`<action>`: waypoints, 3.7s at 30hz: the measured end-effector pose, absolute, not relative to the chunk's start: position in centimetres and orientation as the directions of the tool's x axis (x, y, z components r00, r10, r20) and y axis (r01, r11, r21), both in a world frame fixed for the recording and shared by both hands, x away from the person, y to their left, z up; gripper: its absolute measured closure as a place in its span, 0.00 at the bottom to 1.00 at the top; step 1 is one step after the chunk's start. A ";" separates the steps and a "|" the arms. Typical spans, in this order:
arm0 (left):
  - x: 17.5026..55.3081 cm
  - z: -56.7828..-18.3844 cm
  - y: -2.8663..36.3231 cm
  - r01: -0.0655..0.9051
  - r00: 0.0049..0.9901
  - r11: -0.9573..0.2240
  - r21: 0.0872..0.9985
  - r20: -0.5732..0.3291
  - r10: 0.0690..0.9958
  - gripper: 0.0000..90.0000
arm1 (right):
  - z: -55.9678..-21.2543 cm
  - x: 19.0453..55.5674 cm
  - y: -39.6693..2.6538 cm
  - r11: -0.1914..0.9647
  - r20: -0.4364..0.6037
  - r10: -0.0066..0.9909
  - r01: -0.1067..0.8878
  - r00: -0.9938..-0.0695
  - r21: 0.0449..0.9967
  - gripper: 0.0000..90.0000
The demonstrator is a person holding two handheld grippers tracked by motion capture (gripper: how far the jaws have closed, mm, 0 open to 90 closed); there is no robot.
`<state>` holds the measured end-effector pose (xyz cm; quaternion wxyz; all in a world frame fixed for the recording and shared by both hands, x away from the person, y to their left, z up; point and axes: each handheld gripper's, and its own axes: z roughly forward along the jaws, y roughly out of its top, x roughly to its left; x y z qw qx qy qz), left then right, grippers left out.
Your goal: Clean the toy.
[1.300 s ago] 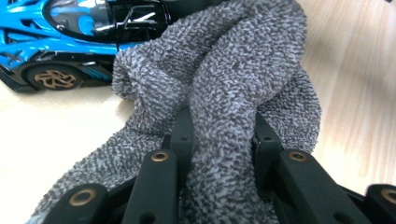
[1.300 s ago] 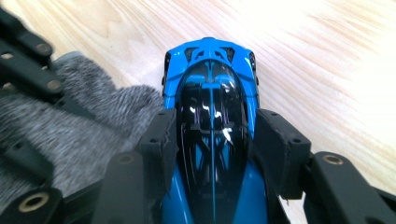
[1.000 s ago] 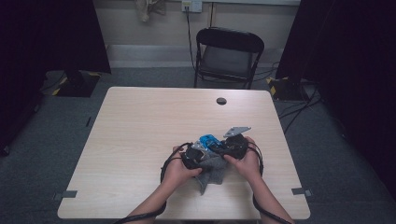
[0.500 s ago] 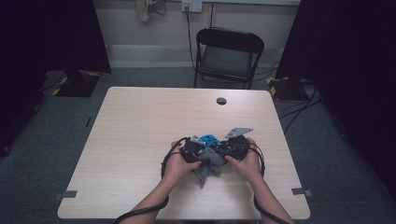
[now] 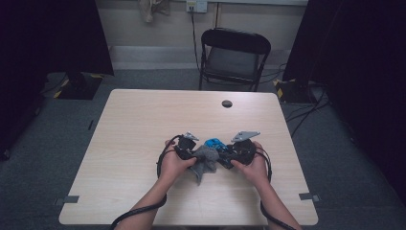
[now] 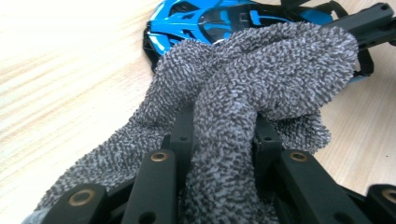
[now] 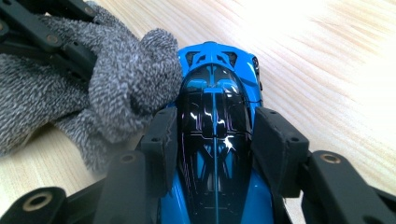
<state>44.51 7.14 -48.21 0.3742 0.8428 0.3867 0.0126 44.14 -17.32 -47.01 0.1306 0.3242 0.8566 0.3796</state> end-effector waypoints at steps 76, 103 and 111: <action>43.9 -48.0 6.9 0.592 0.753 -0.452 0.667 -0.258 0.605 0.76 | -46.9 44.1 -17.5 0.510 0.025 0.645 0.455 -0.763 0.730 0.57; 45.7 -47.7 8.8 0.636 0.695 -0.399 0.660 -0.266 0.668 0.76 | -47.0 44.0 -17.6 0.509 0.023 0.645 0.452 -0.763 0.733 0.57; 46.4 -47.7 9.8 0.654 0.661 -0.364 0.663 -0.268 0.701 0.77 | -47.0 44.0 -17.7 0.504 0.025 0.646 0.451 -0.763 0.736 0.57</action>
